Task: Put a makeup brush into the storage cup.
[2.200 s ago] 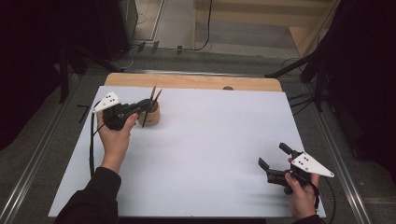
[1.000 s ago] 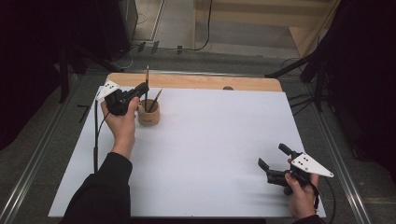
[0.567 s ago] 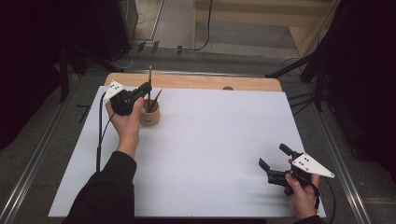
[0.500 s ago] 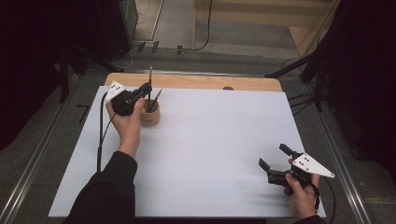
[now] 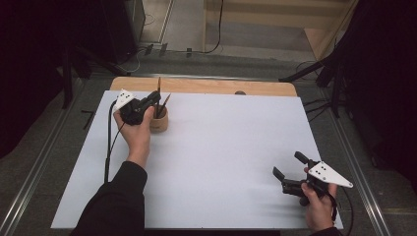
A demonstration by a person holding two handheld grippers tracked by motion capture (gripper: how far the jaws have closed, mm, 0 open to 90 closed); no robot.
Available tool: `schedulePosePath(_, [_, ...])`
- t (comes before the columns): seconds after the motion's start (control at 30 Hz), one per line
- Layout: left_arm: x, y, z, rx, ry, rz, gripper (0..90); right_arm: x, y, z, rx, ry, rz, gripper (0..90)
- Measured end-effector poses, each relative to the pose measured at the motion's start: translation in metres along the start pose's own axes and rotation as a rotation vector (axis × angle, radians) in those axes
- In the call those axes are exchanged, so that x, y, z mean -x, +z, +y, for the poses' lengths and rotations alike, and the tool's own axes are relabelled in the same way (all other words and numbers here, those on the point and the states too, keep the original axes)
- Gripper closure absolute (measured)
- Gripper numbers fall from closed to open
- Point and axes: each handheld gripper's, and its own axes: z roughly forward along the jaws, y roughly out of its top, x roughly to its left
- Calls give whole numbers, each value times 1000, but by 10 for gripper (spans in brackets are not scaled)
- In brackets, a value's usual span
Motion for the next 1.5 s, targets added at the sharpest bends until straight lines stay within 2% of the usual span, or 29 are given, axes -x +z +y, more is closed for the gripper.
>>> schedulePosePath(0.53, [1,-6,-6,-26,43,42,837,0,0,0,-3,2,-3,24])
schedulePosePath(0.77, [0,-8,-6,-36,45,31,817,1,0,0,-3,1,-4,24])
schedulePosePath(0.9, [2,-8,-5,-35,53,27,731,0,0,0,-2,1,-3,24])
schedulePosePath(1.07, [2,-11,-3,-35,32,19,654,0,0,0,-3,4,-4,24])
schedulePosePath(1.5, [-1,-18,2,-40,33,20,676,0,0,-1,-5,-2,-4,24])
